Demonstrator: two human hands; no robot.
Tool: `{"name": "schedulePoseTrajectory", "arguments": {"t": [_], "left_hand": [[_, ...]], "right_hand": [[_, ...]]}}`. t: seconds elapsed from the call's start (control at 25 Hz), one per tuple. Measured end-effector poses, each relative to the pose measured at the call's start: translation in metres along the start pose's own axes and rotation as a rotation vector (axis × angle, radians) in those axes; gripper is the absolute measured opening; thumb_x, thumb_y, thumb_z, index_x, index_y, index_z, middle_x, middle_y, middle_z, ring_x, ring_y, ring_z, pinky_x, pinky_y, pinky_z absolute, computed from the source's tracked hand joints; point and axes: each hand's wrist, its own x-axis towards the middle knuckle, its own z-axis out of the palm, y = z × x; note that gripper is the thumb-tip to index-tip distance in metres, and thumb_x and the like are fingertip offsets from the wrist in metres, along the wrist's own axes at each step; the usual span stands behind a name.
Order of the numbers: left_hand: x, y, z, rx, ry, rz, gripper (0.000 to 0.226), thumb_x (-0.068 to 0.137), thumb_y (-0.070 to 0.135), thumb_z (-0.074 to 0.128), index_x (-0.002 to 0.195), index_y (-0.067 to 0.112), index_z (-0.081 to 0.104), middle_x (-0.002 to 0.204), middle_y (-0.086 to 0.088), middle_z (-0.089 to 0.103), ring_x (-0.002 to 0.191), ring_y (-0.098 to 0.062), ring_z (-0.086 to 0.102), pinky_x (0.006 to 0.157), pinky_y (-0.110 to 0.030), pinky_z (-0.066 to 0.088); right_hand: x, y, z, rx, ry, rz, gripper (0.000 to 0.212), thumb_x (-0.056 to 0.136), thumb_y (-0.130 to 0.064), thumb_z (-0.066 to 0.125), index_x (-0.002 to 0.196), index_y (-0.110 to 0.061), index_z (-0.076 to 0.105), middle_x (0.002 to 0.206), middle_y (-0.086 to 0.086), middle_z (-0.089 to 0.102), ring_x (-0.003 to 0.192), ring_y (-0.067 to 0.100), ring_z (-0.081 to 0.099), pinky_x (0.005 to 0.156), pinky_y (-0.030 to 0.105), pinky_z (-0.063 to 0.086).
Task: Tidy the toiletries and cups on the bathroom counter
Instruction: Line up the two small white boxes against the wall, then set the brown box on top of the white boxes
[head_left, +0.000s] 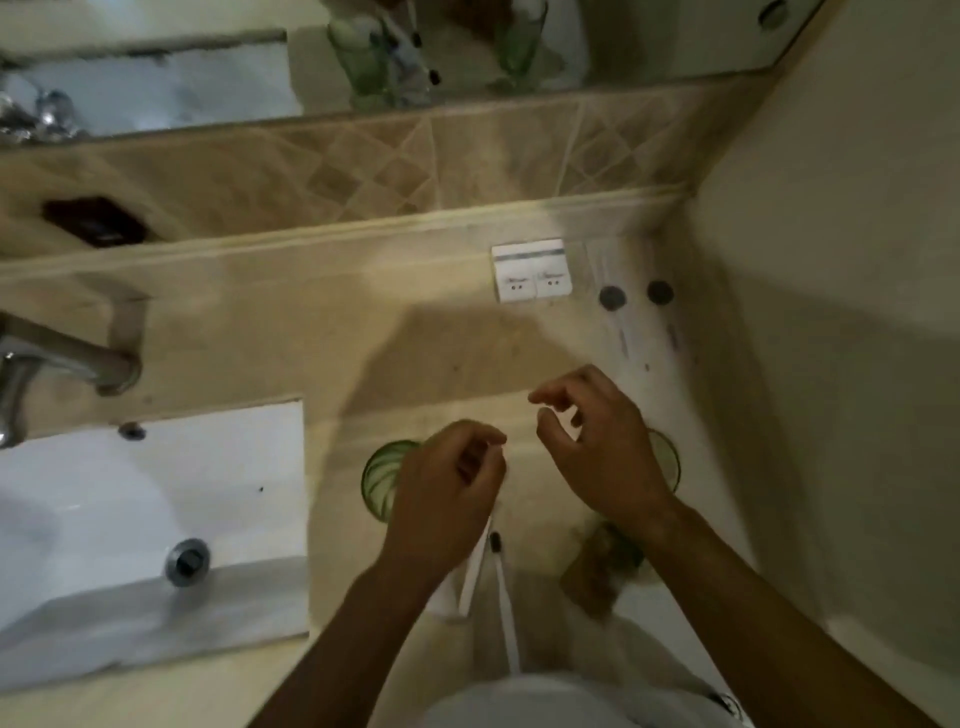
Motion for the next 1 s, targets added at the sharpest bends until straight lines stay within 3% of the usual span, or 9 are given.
{"name": "schedulePoseTrajectory", "arguments": {"t": [0.16, 0.24, 0.36, 0.44, 0.52, 0.64, 0.8, 0.88, 1.0], "left_hand": [[-0.081, -0.051, 0.003, 0.044, 0.024, -0.199, 0.009, 0.09, 0.018, 0.065, 0.088, 0.023, 0.072, 0.076, 0.011, 0.07, 0.07, -0.002, 0.064, 0.066, -0.024, 0.052], [-0.112, -0.076, 0.002, 0.052, 0.026, -0.281, 0.008, 0.09, 0.017, 0.064, 0.088, 0.021, 0.071, 0.074, 0.009, 0.068, 0.068, -0.005, 0.063, 0.065, -0.026, 0.051], [-0.143, -0.106, -0.003, 0.084, -0.018, -0.358, 0.008, 0.092, 0.018, 0.063, 0.092, 0.021, 0.07, 0.07, 0.014, 0.059, 0.065, 0.001, 0.057, 0.06, -0.015, 0.04], [-0.158, -0.12, -0.005, 0.103, -0.05, -0.361, 0.007, 0.094, 0.02, 0.062, 0.093, 0.022, 0.069, 0.071, 0.015, 0.058, 0.064, 0.002, 0.054, 0.059, -0.013, 0.037], [-0.168, -0.126, -0.003, 0.09, -0.06, -0.359, 0.007, 0.094, 0.021, 0.061, 0.096, 0.023, 0.068, 0.076, 0.013, 0.06, 0.067, 0.0, 0.056, 0.058, -0.011, 0.036], [-0.169, -0.124, 0.006, 0.03, -0.106, -0.349, 0.009, 0.094, 0.02, 0.061, 0.099, 0.025, 0.066, 0.081, 0.009, 0.064, 0.07, -0.007, 0.062, 0.061, -0.021, 0.044], [-0.145, -0.101, 0.032, -0.187, -0.271, -0.409, 0.011, 0.092, 0.011, 0.06, 0.093, 0.02, 0.068, 0.082, -0.005, 0.071, 0.063, -0.017, 0.07, 0.062, -0.034, 0.056], [-0.132, -0.087, 0.052, -0.249, -0.348, -0.409, 0.012, 0.09, 0.008, 0.06, 0.093, 0.018, 0.067, 0.083, -0.01, 0.071, 0.062, -0.021, 0.071, 0.062, -0.039, 0.057], [-0.12, -0.07, 0.078, -0.256, -0.416, -0.417, 0.013, 0.089, 0.008, 0.058, 0.097, 0.018, 0.063, 0.088, -0.015, 0.069, 0.064, -0.025, 0.071, 0.063, -0.041, 0.057]], "right_hand": [[-0.068, 0.005, 0.025, 0.031, -0.063, 0.023, 0.018, 0.088, -0.008, 0.064, 0.095, -0.023, 0.07, 0.091, -0.014, 0.062, 0.082, -0.002, 0.059, 0.07, 0.008, 0.044], [-0.1, 0.013, 0.042, 0.0, -0.123, 0.12, 0.019, 0.086, -0.01, 0.066, 0.093, -0.027, 0.07, 0.088, -0.016, 0.063, 0.081, -0.002, 0.061, 0.069, 0.007, 0.043], [-0.138, 0.027, 0.061, -0.013, -0.269, 0.26, 0.017, 0.089, -0.016, 0.066, 0.093, -0.032, 0.069, 0.085, -0.013, 0.067, 0.078, 0.003, 0.064, 0.068, 0.017, 0.052], [-0.156, 0.033, 0.064, -0.004, -0.304, 0.305, 0.014, 0.091, -0.018, 0.065, 0.096, -0.03, 0.069, 0.084, -0.009, 0.068, 0.076, 0.005, 0.064, 0.06, 0.013, 0.05], [-0.167, 0.04, 0.06, -0.006, -0.25, 0.331, 0.013, 0.091, -0.017, 0.065, 0.097, -0.027, 0.07, 0.086, -0.008, 0.068, 0.078, 0.003, 0.062, 0.058, 0.009, 0.044], [-0.176, 0.053, 0.049, 0.035, -0.118, 0.366, 0.01, 0.089, -0.017, 0.068, 0.094, -0.024, 0.073, 0.092, -0.008, 0.07, 0.085, 0.001, 0.063, 0.066, 0.007, 0.042], [-0.184, 0.065, 0.028, 0.136, 0.05, 0.482, 0.005, 0.085, -0.019, 0.075, 0.091, -0.019, 0.075, 0.087, -0.013, 0.069, 0.08, -0.005, 0.061, 0.065, 0.0, 0.042], [-0.189, 0.076, 0.021, 0.102, 0.093, 0.519, 0.009, 0.086, -0.016, 0.07, 0.09, -0.022, 0.074, 0.087, -0.01, 0.07, 0.079, -0.001, 0.062, 0.065, 0.004, 0.042], [-0.193, 0.089, 0.018, 0.202, 0.118, 0.645, 0.011, 0.086, -0.017, 0.067, 0.085, -0.027, 0.07, 0.089, -0.005, 0.072, 0.082, 0.015, 0.067, 0.069, 0.024, 0.047]]}}
